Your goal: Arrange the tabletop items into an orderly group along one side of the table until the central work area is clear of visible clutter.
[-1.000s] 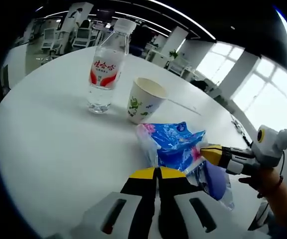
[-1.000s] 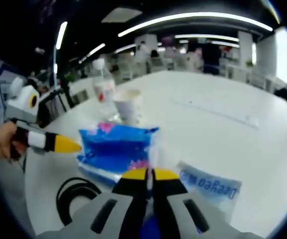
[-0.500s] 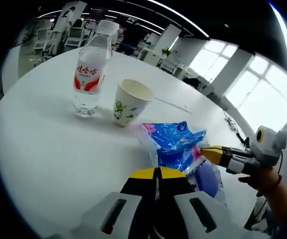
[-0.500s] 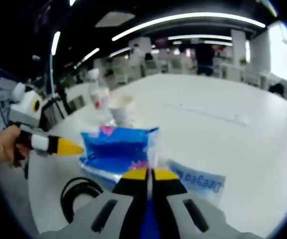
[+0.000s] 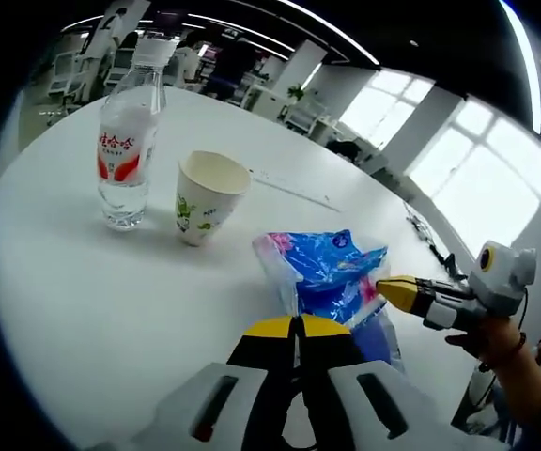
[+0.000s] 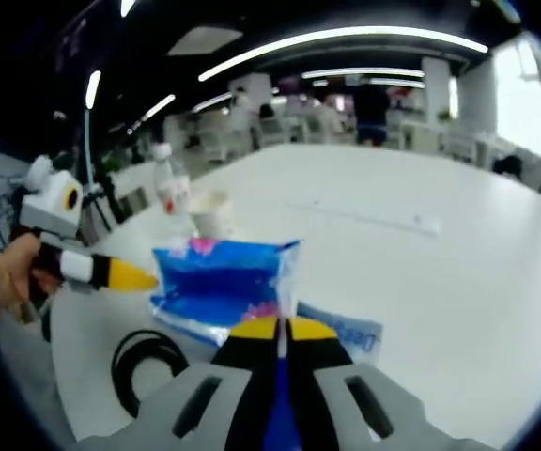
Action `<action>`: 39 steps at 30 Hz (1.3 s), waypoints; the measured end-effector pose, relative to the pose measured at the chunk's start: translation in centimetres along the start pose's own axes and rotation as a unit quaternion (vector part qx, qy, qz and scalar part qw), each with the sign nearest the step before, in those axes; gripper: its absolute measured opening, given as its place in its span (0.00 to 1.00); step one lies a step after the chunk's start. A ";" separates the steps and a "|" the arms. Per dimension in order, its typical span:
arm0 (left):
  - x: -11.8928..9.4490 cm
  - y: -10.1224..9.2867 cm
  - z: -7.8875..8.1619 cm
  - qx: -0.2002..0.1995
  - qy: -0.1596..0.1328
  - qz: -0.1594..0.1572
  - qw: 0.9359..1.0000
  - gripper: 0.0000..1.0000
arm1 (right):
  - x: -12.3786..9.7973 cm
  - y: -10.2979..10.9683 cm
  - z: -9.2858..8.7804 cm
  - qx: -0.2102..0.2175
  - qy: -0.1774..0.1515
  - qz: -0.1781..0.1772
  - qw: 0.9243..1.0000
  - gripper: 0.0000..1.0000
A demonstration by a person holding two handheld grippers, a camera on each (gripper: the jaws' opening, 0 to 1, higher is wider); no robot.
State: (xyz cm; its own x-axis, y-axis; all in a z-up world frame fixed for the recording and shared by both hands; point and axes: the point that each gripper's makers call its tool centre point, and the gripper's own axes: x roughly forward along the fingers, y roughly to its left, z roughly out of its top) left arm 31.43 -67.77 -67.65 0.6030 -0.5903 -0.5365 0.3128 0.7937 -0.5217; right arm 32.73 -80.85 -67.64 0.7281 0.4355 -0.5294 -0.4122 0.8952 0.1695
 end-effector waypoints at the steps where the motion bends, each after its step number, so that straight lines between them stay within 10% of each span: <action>1: 0.1 -0.1 0.1 0.001 0.000 -0.002 1.000 0.00 | -0.1 -0.2 0.0 0.003 -0.001 0.001 1.000 0.00; 39: 5.3 -6.6 1.8 0.011 0.020 -0.068 0.997 0.00 | -4.5 -6.9 1.0 0.041 -0.024 -0.074 0.996 0.00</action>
State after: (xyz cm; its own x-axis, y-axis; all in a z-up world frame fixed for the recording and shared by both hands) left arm 33.87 -75.90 -65.86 0.5241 -0.6978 -0.4882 0.4056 0.7086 -0.5774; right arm 32.87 -88.87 -65.63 0.8035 0.3001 -0.5141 -0.2533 0.9539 0.1609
